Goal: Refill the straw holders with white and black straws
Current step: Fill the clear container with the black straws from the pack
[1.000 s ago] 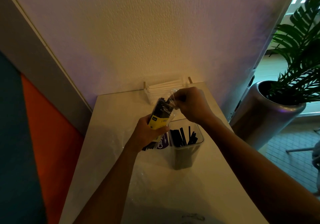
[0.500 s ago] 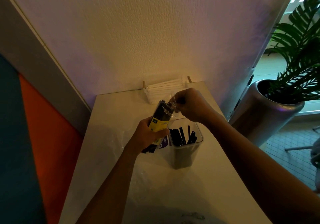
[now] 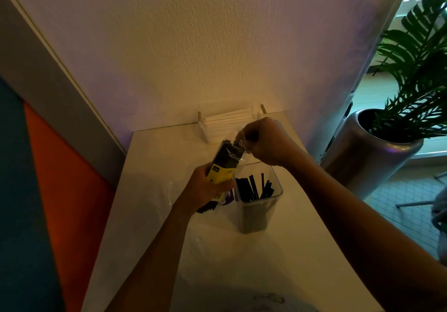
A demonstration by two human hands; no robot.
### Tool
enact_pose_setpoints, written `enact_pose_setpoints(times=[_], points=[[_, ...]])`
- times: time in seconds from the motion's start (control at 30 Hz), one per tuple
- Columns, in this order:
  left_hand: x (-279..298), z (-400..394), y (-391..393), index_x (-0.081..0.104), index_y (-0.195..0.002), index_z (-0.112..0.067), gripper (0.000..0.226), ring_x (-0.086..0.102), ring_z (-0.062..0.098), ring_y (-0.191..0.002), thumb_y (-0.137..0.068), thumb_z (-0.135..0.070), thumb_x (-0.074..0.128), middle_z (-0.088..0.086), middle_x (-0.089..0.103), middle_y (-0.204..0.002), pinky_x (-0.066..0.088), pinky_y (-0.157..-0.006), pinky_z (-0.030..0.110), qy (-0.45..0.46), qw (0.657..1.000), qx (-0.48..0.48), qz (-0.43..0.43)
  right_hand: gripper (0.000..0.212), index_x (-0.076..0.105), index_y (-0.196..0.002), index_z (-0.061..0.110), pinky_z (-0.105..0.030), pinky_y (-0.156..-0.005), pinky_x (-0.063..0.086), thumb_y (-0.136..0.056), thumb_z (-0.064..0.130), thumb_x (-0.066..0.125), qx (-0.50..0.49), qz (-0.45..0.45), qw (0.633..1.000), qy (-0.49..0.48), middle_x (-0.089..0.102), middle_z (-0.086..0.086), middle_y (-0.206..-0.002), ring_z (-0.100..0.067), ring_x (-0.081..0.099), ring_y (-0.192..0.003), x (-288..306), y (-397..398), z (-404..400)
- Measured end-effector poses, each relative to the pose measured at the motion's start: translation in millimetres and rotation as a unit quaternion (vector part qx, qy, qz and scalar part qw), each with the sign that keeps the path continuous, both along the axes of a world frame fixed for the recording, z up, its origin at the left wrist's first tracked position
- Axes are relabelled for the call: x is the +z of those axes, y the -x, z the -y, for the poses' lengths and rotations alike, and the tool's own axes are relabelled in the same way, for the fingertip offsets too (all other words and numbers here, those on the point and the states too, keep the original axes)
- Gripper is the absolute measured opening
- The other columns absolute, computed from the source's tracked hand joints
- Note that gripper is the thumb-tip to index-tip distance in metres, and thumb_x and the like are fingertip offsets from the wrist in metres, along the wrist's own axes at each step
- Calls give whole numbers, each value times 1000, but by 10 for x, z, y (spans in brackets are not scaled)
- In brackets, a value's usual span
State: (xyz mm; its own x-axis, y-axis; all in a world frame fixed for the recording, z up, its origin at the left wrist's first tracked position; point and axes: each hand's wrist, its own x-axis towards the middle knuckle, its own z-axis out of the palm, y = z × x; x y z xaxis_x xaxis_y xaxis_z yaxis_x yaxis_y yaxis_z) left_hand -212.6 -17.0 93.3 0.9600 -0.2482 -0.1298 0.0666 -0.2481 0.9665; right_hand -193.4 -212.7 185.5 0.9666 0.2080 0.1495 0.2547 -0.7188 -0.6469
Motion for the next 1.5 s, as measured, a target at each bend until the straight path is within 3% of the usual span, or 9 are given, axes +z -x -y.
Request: enact_pose_setpoints(times=[0.33, 0.47, 0.57, 0.8, 0.9, 1.0, 1.17, 1.5], points=[[1, 14, -12, 60, -97, -33, 34, 67, 6, -85, -76, -15, 80, -13, 68, -93, 52, -62, 13, -7, 1000, 6, 4, 12, 75, -96, 10, -22, -76, 56, -87, 10, 67, 1, 13, 1000, 14, 73, -2, -87, -14, 67, -81, 44, 31, -35], [-37, 7, -26, 61, -98, -32, 34, 68, 9, -90, -75, -16, 80, -10, 69, -96, 54, -70, 19, -8, 1000, 5, 5, 16, 73, -102, 8, 1, -60, 45, -88, 7, 67, -29, 31, 999, -10, 66, 5, -90, 3, 59, -73, 87, 21, 11], [-64, -2, -35, 63, -102, -28, 35, 69, 11, -89, -75, -15, 81, -6, 71, -97, 55, -71, 22, -3, 1000, 4, 4, 17, 73, -103, 8, 4, -61, 41, -87, 6, 67, -39, 34, 998, -23, 68, 3, -93, 5, 58, -75, 100, -20, 40], [-1, 39, -32, 64, -100, -19, 28, 70, 10, -68, -78, -10, 78, -4, 73, -78, 53, -57, 16, 21, 1000, -4, -1, 19, 72, -106, 9, -1, -65, 46, -88, 7, 68, -61, 65, 995, -47, 65, 7, -91, -3, 61, -82, 124, -41, 34], [27, 46, -34, 64, -98, -24, 30, 69, 5, -72, -77, -11, 79, -5, 72, -82, 53, -58, 14, 27, 1000, 7, 1, 23, 68, -112, 11, -19, -78, 55, -89, 16, 69, -62, 28, 991, -115, 69, 3, -98, -6, 65, -88, 39, -43, 22], [54, 73, -49, 62, -97, -27, 31, 68, 0, -75, -75, -13, 80, -8, 71, -89, 52, -60, 12, 21, 1000, 20, -1, 24, 64, -112, 11, -21, -66, 52, -90, 19, 69, -49, -56, 977, -199, 72, -3, -94, -12, 67, -81, -51, 10, -15], [51, 83, -38, 62, -94, -28, 30, 67, -3, -71, -75, -12, 80, -10, 70, -87, 50, -57, 10, 18, 1000, 25, -4, 9, 69, -96, 10, -9, -55, 46, -89, 16, 71, -70, -26, 958, -275, 72, 2, -77, 4, 63, -62, -78, 64, -63], [35, 79, 1, 62, -95, -27, 30, 68, -1, -71, -76, -10, 78, -10, 70, -85, 51, -58, 11, 35, 999, 22, -6, 14, 68, -106, 16, -10, -57, 48, -92, 19, 67, -75, 13, 966, -248, 71, 5, -79, 4, 60, -61, -7, 51, -20]])
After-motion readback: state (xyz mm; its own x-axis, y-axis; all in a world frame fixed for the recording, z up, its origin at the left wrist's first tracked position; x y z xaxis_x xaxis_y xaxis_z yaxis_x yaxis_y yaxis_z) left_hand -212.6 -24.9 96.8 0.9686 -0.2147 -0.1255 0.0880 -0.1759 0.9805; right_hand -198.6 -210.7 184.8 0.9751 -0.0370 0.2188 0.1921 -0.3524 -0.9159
